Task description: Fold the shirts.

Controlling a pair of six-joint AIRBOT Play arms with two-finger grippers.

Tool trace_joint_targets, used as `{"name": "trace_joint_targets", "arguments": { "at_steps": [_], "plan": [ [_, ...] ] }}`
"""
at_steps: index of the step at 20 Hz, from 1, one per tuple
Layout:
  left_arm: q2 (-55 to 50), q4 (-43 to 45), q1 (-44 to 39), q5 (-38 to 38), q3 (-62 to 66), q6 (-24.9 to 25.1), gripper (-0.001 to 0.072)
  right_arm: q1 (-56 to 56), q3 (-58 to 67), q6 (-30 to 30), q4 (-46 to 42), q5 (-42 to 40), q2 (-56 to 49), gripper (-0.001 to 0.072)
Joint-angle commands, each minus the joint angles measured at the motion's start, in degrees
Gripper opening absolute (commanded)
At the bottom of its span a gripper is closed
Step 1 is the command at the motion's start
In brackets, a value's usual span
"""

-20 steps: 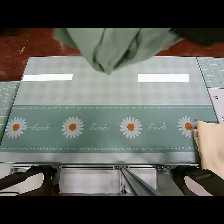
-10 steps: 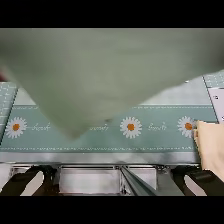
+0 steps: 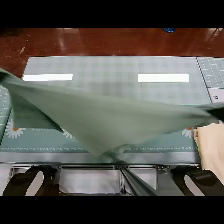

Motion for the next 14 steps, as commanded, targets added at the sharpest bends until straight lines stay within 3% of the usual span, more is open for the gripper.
{"name": "trace_joint_targets", "arguments": {
  "at_steps": [1, 4, 7, 9, 12, 14],
  "plan": [
    [0.24, -1.29, -0.76, 11.76, -20.11, 2.43, 0.0021, -0.04, -20.04, 0.9, -0.81, -11.19, 1.95, 0.0022],
    [-9.97, -2.45, -4.72, 27.12, -25.42, 4.52, 0.0021, -2.56, -28.46, 0.92, -2.1, -22.47, -3.37, 0.0022],
    [-26.29, -2.8, -9.86, 35.5, -19.08, 6.01, 0.0021, -8.98, -28.87, -0.66, -0.26, -32.33, -13.35, 0.0022],
    [-37.99, -2.8, -12.31, 36.52, -10.82, 5.97, 0.0021, -13.94, -28.87, -3.48, 5.51, -38.4, -20.5, 0.0022],
    [-52.98, -2.84, -14.86, 34.23, 3.3, 5.16, 0.0021, -19.74, -28.87, -10.69, 22.4, -47.71, -30.58, 0.0022],
    [-59.67, -2.82, -16.28, 32.44, 10.01, 0.11, 0.0035, -21.57, -28.79, -15.65, 33.24, -51.63, -35.82, 0.0022]
  ]
}}
